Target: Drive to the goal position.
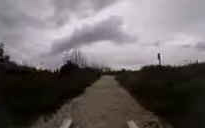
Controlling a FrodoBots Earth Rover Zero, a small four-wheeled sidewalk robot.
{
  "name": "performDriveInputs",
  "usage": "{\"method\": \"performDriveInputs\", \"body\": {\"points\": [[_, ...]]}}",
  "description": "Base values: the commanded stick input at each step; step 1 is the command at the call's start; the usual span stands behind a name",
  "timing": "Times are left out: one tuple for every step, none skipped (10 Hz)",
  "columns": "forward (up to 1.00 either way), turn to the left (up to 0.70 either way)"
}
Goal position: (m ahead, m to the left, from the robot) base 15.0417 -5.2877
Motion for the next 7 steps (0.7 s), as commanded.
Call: {"method": "performDriveInputs", "body": {"points": [[0.70,0.00],[0.70,0.00],[0.70,0.00],[0.70,0.00],[0.70,0.00],[0.70,0.00],[0.70,0.00]]}}
